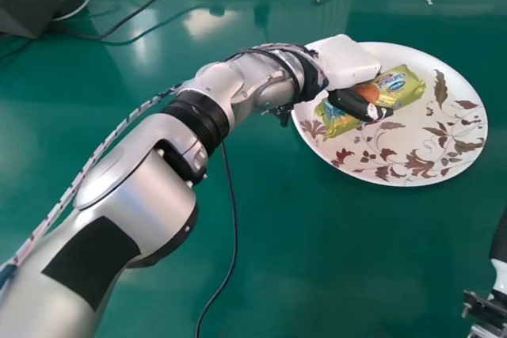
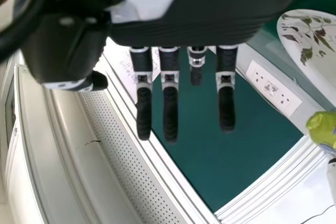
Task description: Pick up biscuit and place it in the plate
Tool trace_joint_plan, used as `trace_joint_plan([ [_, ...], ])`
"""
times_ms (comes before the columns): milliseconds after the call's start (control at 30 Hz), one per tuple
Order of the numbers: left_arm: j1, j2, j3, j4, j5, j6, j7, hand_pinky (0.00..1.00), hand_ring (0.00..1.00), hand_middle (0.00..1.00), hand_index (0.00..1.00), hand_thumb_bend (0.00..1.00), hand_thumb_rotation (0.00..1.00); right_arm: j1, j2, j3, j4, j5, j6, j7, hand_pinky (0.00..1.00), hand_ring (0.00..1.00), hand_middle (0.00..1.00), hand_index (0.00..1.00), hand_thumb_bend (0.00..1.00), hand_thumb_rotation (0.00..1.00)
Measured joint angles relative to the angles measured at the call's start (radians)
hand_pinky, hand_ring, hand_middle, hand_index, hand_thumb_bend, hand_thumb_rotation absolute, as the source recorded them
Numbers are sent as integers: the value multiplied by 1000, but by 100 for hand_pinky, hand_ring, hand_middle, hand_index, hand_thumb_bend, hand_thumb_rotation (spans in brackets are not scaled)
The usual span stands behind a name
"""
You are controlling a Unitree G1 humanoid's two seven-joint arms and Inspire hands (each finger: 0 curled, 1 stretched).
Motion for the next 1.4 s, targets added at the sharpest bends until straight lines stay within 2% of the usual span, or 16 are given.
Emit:
trace_joint_plan([
  [100, 1, -5, -15, 5, 9, 16, -2, 43, 40, 47, 51, 49, 0, 2, 0, 2, -5, 0, 1, -3, 45, 46, 50, 50, 50, 0],
  [333, 16, -11, -57, 16, 40, 26, 3, 43, 40, 47, 51, 49, 0, 7, 1, 6, -9, 0, 1, -4, 41, 45, 48, 51, 50, 0],
  [500, 33, -11, -89, 17, 58, 27, 54, 43, 40, 47, 52, 49, 0, 12, 2, 9, -10, 0, 1, -3, 41, 45, 48, 51, 50, 0],
  [567, 34, -12, -101, 17, 68, 27, 69, 42, 40, 47, 52, 49, 0, 12, 2, 10, -10, 0, 1, -2, 43, 47, 49, 50, 50, 0],
  [633, 35, -16, -112, 17, 77, 34, 79, 42, 40, 46, 52, 49, 0, 13, 2, 10, -10, 0, 1, -1, 46, 55, 50, 50, 52, 0],
  [1033, 38, -37, -150, 20, 85, 74, 85, 42, 40, 46, 52, 49, 0, 20, 3, 13, -4, -2, -5, 6, 46, 58, 49, 50, 52, 0],
  [1400, 40, -79, -181, 35, 92, 158, 63, 42, 40, 47, 52, 49, 0, 23, 3, 14, 2, 6, -13, 17, 47, 60, 52, 48, 52, 0],
])
